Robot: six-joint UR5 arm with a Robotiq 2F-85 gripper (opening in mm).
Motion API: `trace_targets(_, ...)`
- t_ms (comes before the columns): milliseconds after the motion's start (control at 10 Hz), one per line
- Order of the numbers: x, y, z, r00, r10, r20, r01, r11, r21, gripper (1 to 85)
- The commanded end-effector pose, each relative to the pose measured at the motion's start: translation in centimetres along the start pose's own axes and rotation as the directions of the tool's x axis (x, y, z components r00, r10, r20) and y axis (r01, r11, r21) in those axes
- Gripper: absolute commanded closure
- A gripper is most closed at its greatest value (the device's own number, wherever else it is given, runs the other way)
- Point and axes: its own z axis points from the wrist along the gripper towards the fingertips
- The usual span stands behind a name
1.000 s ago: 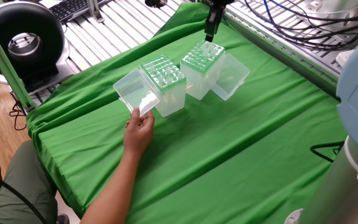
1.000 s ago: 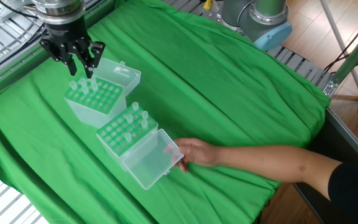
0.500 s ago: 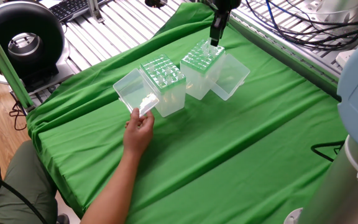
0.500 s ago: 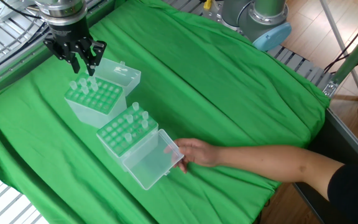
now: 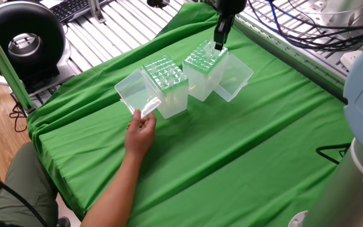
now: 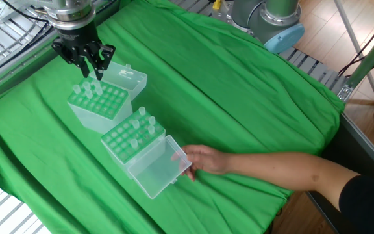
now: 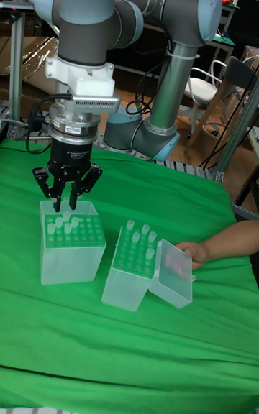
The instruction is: Insert a large pipette tip into the holder for large pipette tips
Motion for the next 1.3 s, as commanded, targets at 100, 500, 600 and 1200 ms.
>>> trace_targets(100, -0.11, 0.66, 0.62, 1.000, 0.013, 0.010, -0.013, 1.000, -0.006, 51.0)
trace_targets(500, -0.39, 0.53, 0.81, 1.000, 0.014, 0.012, -0.014, 1.000, 0.000, 51.0)
trace_targets(600, -0.54, 0.55, 0.99, 1.000, 0.014, 0.018, -0.014, 1.000, -0.001, 51.0)
trace_targets(1200, -0.77, 0.47, 1.28, 1.000, 0.013, 0.024, -0.013, 1.000, 0.000, 51.3)
